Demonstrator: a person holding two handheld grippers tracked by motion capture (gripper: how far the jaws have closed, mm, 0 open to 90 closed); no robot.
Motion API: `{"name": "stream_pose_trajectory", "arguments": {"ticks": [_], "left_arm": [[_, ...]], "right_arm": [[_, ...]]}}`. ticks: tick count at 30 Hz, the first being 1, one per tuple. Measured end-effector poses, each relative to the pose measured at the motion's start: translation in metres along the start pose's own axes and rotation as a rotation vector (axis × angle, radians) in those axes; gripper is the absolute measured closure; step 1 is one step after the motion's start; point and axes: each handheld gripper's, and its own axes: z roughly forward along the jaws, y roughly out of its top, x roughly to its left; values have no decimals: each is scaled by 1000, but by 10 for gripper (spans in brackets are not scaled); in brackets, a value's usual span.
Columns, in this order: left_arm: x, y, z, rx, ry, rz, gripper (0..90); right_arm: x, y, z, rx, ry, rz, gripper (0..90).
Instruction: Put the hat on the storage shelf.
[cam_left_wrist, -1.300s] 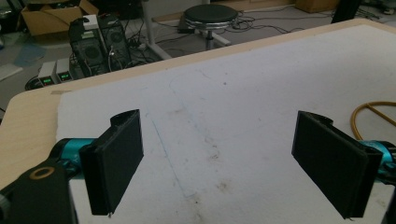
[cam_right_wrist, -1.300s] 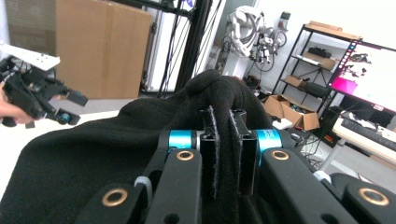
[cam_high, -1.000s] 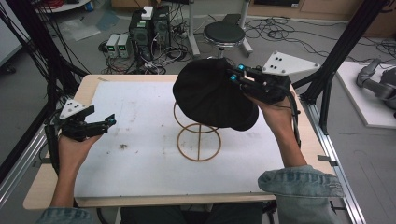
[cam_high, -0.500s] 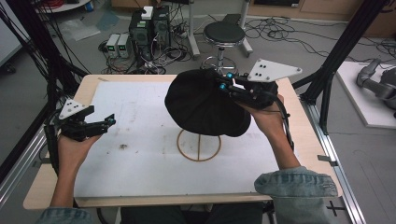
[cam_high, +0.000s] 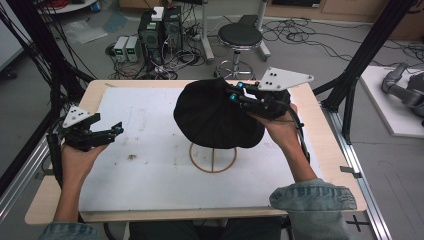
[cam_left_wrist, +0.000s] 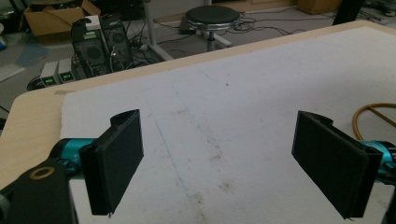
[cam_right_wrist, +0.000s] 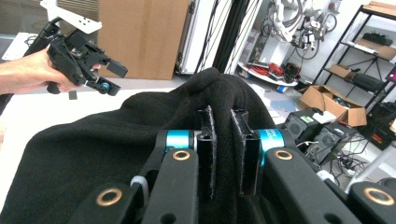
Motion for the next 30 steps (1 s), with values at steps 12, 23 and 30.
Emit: {"name": "stream_pose_trajectory", "arguments": {"ticks": [12, 23, 30], "left_arm": [[0, 0, 0, -1, 0, 0, 168], [0, 0, -1, -1, -1, 1, 168], [0, 0, 0, -2, -4, 3, 168]], "right_arm": [[0, -7, 5, 22, -7, 15, 803], [-2, -11, 5, 27, -11, 42, 766], [-3, -11, 2, -4, -6, 49, 768]]}}
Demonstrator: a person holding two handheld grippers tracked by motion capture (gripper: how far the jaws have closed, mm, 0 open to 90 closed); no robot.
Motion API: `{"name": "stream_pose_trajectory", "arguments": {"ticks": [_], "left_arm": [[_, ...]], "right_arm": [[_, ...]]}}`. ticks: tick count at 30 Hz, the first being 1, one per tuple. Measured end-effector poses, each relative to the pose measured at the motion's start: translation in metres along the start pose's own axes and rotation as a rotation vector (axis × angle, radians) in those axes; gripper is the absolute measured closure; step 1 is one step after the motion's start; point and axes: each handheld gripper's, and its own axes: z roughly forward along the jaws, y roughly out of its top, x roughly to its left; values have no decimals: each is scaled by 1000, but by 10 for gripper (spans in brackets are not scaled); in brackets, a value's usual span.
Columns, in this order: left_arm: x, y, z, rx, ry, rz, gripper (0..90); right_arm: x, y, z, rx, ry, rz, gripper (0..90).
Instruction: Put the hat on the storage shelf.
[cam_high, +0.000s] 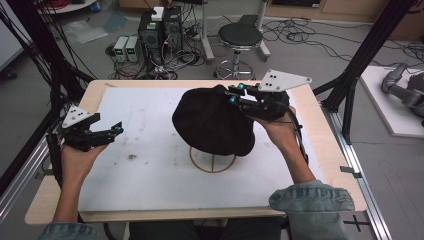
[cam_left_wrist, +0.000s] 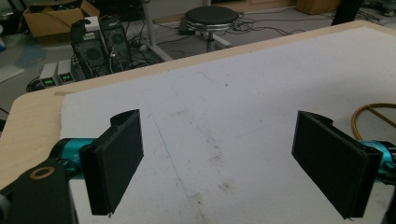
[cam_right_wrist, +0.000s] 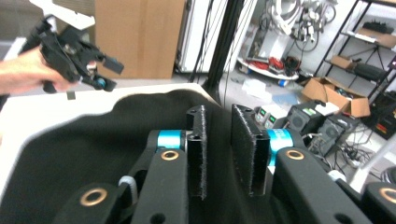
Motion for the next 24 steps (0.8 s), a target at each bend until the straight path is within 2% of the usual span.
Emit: {"name": "stream_pose_trajectory", "arguments": {"ticks": [8, 13, 17, 21, 24], "left_arm": [[0, 0, 0, 1, 1, 1, 168], [0, 0, 0, 0, 2, 0, 168], [1, 0, 0, -3, 2, 0, 168], [0, 1, 1, -2, 0, 3, 168], [-1, 1, 2, 1, 0, 5, 168]], "right_arm": [[-3, 0, -8, -14, -19, 3, 739], [-8, -4, -18, -26, -59, 19, 693], [-14, -12, -29, -31, -99, 40, 651], [-21, -27, -44, -13, -143, 92, 605], [-27, -38, -54, -8, -175, 111, 561]]}}
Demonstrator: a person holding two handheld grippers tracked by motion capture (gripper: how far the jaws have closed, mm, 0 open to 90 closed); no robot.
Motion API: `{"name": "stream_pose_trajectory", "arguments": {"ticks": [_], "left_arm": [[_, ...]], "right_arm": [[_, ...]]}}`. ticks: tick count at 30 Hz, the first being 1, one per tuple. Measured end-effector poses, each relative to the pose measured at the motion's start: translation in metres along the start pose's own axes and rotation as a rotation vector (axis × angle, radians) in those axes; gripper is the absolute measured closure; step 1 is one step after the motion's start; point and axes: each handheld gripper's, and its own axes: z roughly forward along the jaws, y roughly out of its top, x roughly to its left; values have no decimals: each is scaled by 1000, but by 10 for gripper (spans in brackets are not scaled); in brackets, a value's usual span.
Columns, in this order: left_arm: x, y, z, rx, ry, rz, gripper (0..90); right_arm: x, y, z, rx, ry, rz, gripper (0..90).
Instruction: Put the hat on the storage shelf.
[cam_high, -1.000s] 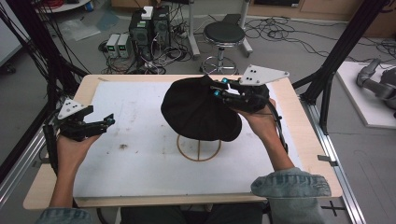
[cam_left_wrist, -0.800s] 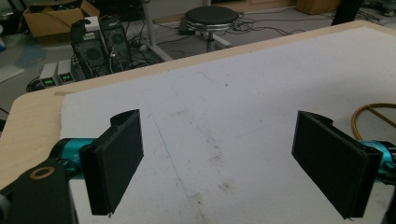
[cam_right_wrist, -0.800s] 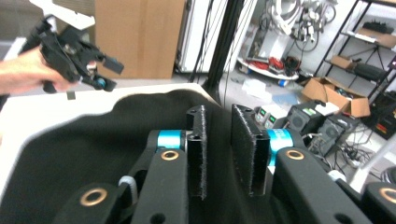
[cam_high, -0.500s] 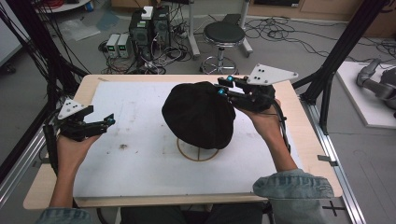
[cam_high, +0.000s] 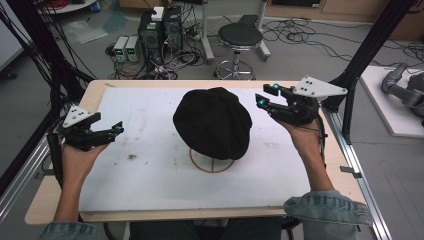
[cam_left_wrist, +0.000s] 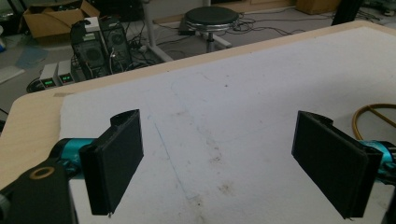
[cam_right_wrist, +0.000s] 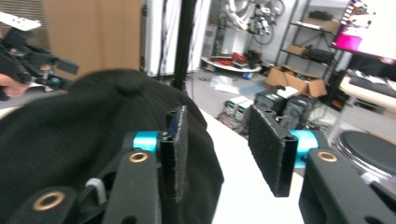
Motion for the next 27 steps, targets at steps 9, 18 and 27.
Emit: {"name": "stream_pose_trajectory", "arguments": {"ticks": [9, 18, 27], "left_arm": [[-3, 1, 5, 2, -7, 3, 168], [-6, 1, 9, 4, -5, 14, 168], [-6, -2, 9, 2, 4, 12, 168]], "right_arm": [[-16, -29, -21, 32, -94, 78, 416], [-21, -60, -32, 74, -173, 129, 319], [-23, -79, -41, 140, -207, 165, 206]]}}
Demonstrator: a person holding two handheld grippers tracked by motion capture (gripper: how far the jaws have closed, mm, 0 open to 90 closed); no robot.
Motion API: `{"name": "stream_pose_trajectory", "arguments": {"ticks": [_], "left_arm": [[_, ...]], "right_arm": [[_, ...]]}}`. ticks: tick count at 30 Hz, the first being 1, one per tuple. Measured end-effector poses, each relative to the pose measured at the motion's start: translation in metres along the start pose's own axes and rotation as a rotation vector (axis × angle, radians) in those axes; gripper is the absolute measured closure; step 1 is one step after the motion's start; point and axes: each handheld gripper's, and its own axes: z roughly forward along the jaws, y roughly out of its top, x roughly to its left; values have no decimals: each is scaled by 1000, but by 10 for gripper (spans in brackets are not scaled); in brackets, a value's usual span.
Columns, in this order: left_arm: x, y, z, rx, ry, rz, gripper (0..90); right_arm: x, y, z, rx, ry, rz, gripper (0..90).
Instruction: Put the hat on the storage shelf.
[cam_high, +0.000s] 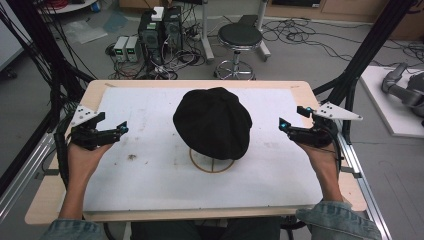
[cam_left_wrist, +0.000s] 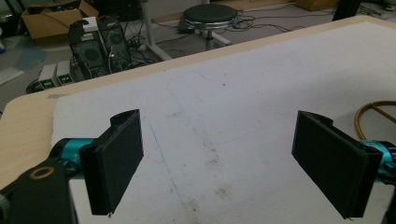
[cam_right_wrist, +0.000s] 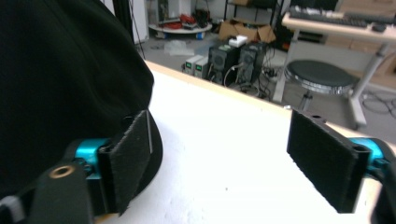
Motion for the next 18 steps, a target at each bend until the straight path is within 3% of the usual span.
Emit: {"name": "stream_pose_trajectory", "arguments": {"ticks": [5, 10, 18], "left_arm": [[-1, 0, 2, -2, -2, 3, 168], [-1, -1, 3, -2, 1, 3, 168], [0, -1, 6, -6, 6, 1, 168]], "right_arm": [[-10, -19, 6, 70, 6, 22, 129], [-21, -35, 8, 101, -4, 76, 129], [-28, -48, 7, 128, -18, 101, 129]]}}
